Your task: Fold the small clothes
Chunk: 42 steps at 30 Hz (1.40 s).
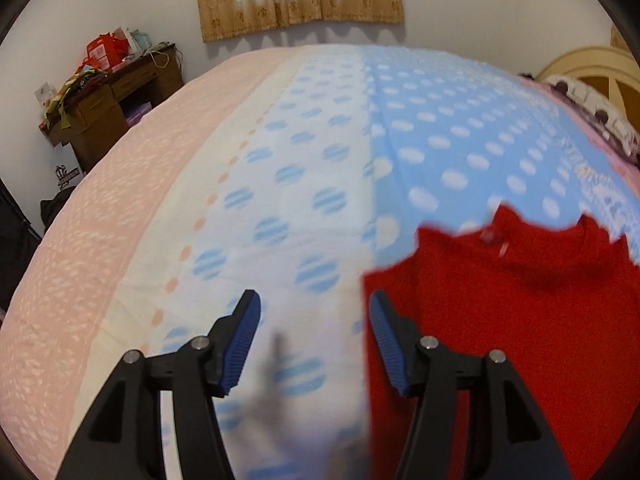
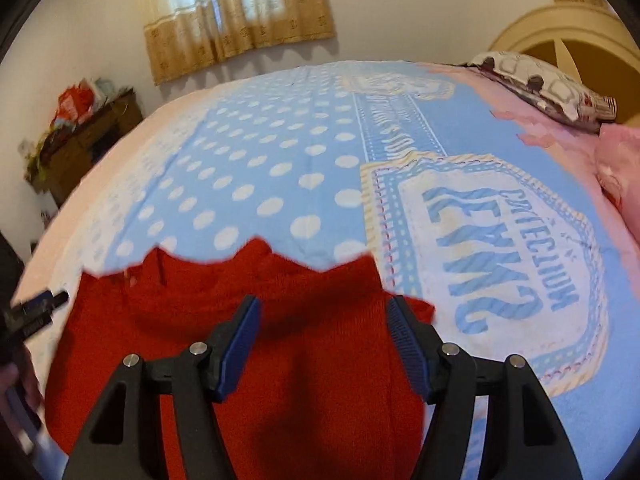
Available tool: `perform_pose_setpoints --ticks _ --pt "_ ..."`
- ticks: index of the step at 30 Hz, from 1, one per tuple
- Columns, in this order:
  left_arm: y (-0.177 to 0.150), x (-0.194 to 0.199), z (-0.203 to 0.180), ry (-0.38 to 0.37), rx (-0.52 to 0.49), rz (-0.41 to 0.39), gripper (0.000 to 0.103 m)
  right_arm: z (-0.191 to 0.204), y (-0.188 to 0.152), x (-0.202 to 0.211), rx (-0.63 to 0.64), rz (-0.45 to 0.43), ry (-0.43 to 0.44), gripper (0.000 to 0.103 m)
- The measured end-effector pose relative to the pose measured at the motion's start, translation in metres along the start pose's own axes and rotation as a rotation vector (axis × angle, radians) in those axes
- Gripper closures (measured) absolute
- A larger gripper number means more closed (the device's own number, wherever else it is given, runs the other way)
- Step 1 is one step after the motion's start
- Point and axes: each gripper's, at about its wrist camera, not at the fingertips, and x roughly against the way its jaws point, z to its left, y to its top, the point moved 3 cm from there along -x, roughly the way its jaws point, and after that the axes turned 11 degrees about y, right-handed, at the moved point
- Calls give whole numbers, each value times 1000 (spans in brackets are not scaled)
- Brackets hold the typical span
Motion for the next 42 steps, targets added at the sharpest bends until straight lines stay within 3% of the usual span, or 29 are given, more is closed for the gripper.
perform_pose_setpoints --ticks 3,7,13,16,18,21,23,27,36,42 --pt "-23 8 12 -40 15 25 43 3 -27 11 42 40 -13 37" --pt "-59 43 22 -115 22 -12 41 -1 -67 33 32 81 24 37" --pt "-97 80 15 -223 -9 -40 41 -26 -110 71 -67 74 -11 38" --pt "-104 92 1 -242 -62 -79 41 -26 -120 75 -75 99 18 59" --pt "-103 88 -4 -241 -74 -73 41 -21 -123 74 -58 113 32 79" --pt "-104 83 1 -254 -42 -48 41 -17 -124 75 -64 116 45 93" --pt "-106 82 3 -243 -41 -48 41 -12 -127 78 -44 114 38 96" --pt "-117 79 4 -221 -69 -29 42 -8 -136 83 -9 125 36 96" --pt "-112 111 24 -340 97 -86 44 -10 -135 82 -17 88 48 95" --pt "-115 115 10 -377 39 -84 44 -10 -134 84 -23 78 53 95"
